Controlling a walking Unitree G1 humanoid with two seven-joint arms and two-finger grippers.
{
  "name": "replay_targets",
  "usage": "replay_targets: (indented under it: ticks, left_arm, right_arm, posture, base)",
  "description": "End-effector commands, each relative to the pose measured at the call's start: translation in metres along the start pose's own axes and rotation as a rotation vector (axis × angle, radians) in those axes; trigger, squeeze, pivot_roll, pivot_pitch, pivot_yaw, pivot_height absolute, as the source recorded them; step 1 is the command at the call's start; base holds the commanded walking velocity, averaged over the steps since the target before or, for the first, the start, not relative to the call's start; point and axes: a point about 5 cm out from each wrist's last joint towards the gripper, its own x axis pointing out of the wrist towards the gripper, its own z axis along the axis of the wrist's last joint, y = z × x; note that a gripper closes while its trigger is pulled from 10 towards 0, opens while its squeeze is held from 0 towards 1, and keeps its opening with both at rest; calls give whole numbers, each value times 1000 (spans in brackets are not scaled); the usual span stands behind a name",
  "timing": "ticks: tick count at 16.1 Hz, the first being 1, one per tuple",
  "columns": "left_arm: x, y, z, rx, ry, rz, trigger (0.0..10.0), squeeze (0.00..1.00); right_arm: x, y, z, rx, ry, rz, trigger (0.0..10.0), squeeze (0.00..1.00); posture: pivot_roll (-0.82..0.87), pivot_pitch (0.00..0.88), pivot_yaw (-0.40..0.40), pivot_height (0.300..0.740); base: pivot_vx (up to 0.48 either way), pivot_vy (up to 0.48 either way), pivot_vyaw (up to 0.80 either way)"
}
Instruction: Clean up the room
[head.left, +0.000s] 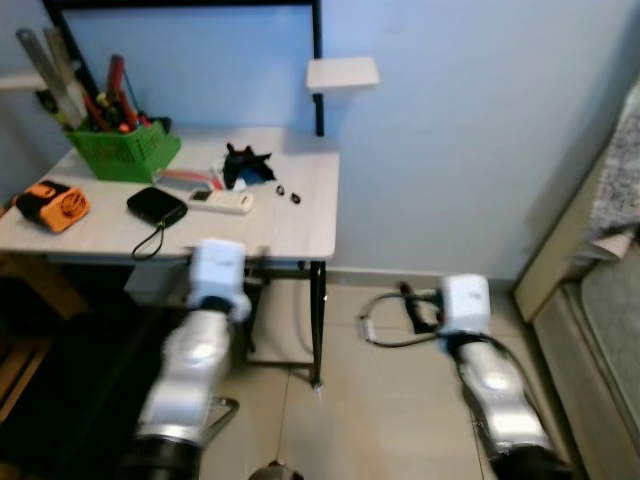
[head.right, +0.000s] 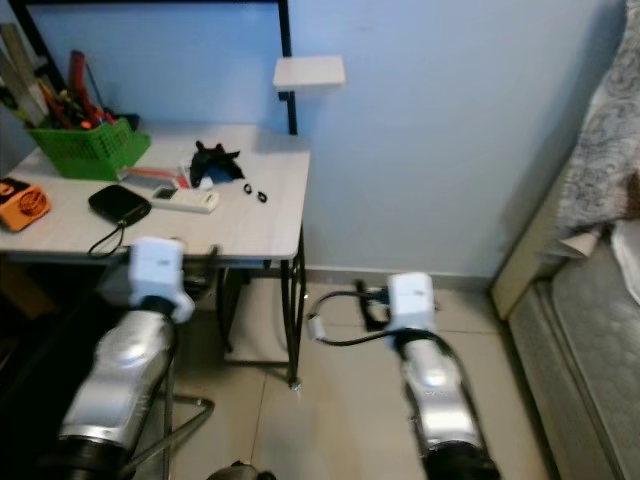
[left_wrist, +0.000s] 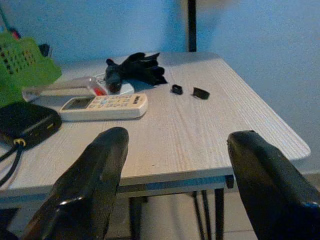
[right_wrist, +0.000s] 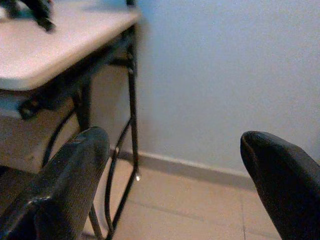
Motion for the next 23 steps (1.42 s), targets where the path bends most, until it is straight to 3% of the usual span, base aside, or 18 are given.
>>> replay_targets:
  ticks: [1, 2, 3, 4, 5, 7, 10, 21, 22, 23]
  left_arm:
    - [-1, -2, -5, -36, -7, -36, 10000, 0]
    - [-5, -1, -8, 15, -23, -71, 10000, 0]
    - [-18, -8, -17, -105, -9, -131, 10000, 0]
    - [-19, -4, -22, -154, -28, -98, 10000, 0]
    - [-10, -2, -23, -176, -45, -67, 10000, 0]
    - [-8, -7, -23, -127, -30, -91, 10000, 0]
    - [-4, -9, -20, -174, -70, -113, 10000, 0]
    - [-4, -9, -20, -174, -70, -113, 10000, 0]
    - [6, -5, -21, -125, -25, -85, 10000, 0]
    - [6, -4, -22, -115, -14, -75, 10000, 0]
  right_arm:
    - [-5, -4, 4, -26, -38, -25, 10000, 604]
    - [-10, -4, 5, -38, -51, -29, 10000, 604]
    - [-24, -16, -6, -24, -19, -80, 10000, 584]
    - [-29, -25, -10, 73, -20, -135, 10000, 600]
    - [-28, -26, -10, 157, -24, -164, 10000, 592]
    - [-25, -19, -9, 99, -23, -129, 10000, 592]
    - [-20, -21, -8, 70, -6, -106, 10000, 596]
    - [-20, -21, -8, 70, -6, -106, 10000, 596]
    - [-8, -12, -10, 66, 23, -67, 10000, 573]
    - [-7, -10, -10, 67, 26, -60, 10000, 573]
  posture:
    - [-102, 0, 69, 740]
    - [-103, 0, 67, 740]
    - [-105, 0, 68, 740]
    - [-110, 0, 64, 740]
    - [-121, 0, 61, 740]
    - [-120, 0, 55, 740]
    - [-121, 0, 57, 740]
    - [-121, 0, 57, 740]
    - [-89, 0, 48, 740]
    - [-87, 0, 47, 740]
  base:
    - [0, 0, 0]
    - [0, 0, 0]
    - [0, 0, 0]
    - [0, 0, 0]
    - [0, 0, 0]
    - [0, 0, 0]
    - [0, 0, 0]
    - [0, 0, 0]
    - [0, 0, 0]
    - [0, 0, 0]
